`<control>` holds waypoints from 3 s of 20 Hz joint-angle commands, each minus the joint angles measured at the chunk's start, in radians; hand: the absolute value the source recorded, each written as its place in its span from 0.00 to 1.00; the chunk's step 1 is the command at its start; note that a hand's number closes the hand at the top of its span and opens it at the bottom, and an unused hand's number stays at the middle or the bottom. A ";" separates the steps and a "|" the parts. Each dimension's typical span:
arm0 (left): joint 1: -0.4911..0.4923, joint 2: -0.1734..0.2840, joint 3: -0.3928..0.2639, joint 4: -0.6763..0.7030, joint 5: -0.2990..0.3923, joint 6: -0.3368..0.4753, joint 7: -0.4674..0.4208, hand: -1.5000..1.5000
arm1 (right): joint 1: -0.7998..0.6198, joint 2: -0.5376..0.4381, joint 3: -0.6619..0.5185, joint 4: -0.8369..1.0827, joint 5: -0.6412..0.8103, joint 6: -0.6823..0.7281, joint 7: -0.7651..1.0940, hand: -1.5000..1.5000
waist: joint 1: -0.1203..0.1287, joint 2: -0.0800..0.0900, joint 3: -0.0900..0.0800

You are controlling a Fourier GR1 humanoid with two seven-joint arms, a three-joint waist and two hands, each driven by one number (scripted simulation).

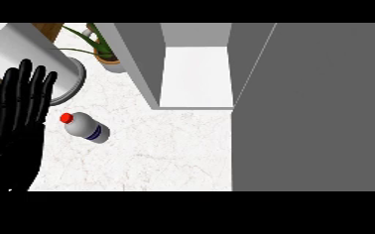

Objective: Pick up the bottled water, place it into the cabinet and close the cabinet

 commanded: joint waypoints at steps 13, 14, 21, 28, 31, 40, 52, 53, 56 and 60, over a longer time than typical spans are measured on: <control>0.105 -0.099 -0.251 -0.181 -0.042 0.320 0.344 0.00 | 0.354 -0.002 0.100 -0.281 -0.229 0.144 0.138 0.00 | -0.013 -0.006 -0.015; 0.043 -0.100 -0.227 -0.183 -0.045 0.320 0.414 0.00 | 0.349 -0.005 0.084 -0.339 -0.258 0.138 0.165 0.00 | -0.014 -0.005 -0.015; 0.111 -0.098 -0.381 -0.373 -0.208 0.392 0.557 0.00 | 0.392 -0.044 -0.032 -0.434 -0.363 0.170 0.239 0.00 | -0.010 -0.006 -0.015; 0.129 -0.092 -0.459 -0.408 -0.289 0.455 0.588 0.00 | 0.390 -0.056 -0.059 -0.489 -0.399 0.165 0.327 0.00 | -0.007 -0.007 -0.015; 0.066 -0.098 -0.476 -0.365 -0.323 0.480 0.622 0.00 | 0.452 -0.026 -0.052 -0.502 -0.410 0.199 0.264 0.00 | -0.020 -0.009 -0.014; 0.114 -0.078 -0.523 -0.366 -0.362 0.563 0.625 0.00 | 0.491 -0.022 -0.098 -0.494 -0.445 0.239 0.246 0.00 | -0.017 -0.011 -0.014; 0.248 0.022 -0.315 -0.353 -0.192 0.582 0.513 0.00 | 0.592 -0.012 -0.147 -0.480 -0.483 0.319 0.160 0.00 | -0.019 -0.009 -0.016; 0.245 0.053 -0.268 -0.362 -0.173 0.559 0.523 0.00 | 0.552 -0.044 -0.188 -0.510 -0.521 0.291 0.215 0.00 | -0.016 -0.008 -0.017; 0.316 0.050 -0.280 -0.304 -0.136 0.536 0.441 0.00 | 0.513 -0.043 -0.182 -0.478 -0.517 0.293 0.214 0.00 | -0.006 -0.007 -0.018; 0.353 0.054 -0.219 -0.250 -0.080 0.512 0.392 0.00 | 0.552 -0.045 -0.220 -0.457 -0.555 0.320 0.187 0.00 | -0.012 -0.007 -0.018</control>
